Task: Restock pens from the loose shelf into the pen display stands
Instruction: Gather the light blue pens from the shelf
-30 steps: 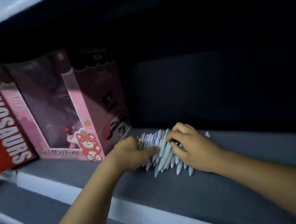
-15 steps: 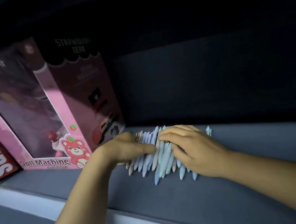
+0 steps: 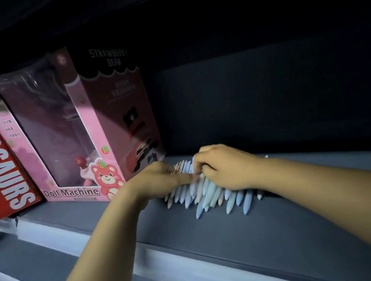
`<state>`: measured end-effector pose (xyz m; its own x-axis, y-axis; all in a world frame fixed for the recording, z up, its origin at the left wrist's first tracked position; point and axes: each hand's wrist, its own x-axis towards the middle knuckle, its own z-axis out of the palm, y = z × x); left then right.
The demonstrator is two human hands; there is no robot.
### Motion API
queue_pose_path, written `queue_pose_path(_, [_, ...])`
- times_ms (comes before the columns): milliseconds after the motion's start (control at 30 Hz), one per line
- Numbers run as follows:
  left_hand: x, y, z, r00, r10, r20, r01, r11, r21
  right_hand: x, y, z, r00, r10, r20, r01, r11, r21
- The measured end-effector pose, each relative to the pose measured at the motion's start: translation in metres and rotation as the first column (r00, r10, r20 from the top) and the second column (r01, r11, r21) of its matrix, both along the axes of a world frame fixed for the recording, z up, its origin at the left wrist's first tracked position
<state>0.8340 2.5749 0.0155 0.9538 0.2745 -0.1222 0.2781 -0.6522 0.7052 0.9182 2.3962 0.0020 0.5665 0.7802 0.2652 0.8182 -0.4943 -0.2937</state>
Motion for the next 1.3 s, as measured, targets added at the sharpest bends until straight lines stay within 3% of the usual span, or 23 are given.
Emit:
queue_pose_path(167, [0.017,-0.007,0.005,0.989,-0.018,-0.144,0.032,0.995,0.092,0.013,0.017,-0.005,1.000,-0.007,0.002,0.007,0.996,0.090])
queue_pose_path(300, [0.032,-0.004,0.014,0.954,-0.018,-0.299,0.036,0.998,0.054,0.021,0.018,-0.011,0.995,0.087,-0.050,-0.084,0.994,0.073])
queue_pose_path(600, [0.037,0.010,0.022,0.921,-0.071,-0.383,0.067,0.997,-0.023,0.023,0.013,-0.010,0.986,0.145,-0.081,-0.143,0.989,0.032])
queue_pose_path(900, [0.040,-0.012,0.015,0.925,-0.026,-0.380,0.094,0.982,0.161,0.022,0.012,-0.017,0.988,0.081,-0.131,-0.057,0.982,0.178])
queue_pose_path(1100, [0.051,-0.014,0.026,0.820,0.005,-0.572,0.138,0.969,0.207,0.022,0.017,-0.026,0.999,0.054,-0.007,-0.052,0.988,0.144])
queue_pose_path(1200, [0.053,-0.030,0.032,0.752,0.007,-0.659,0.282,0.900,0.331,0.020,0.016,-0.020,0.997,0.050,0.059,-0.052,0.998,0.044])
queue_pose_path(1300, [0.050,-0.045,0.032,0.775,0.021,-0.632,0.350,0.818,0.456,0.021,0.014,-0.018,0.996,0.069,0.057,-0.068,0.998,-0.011])
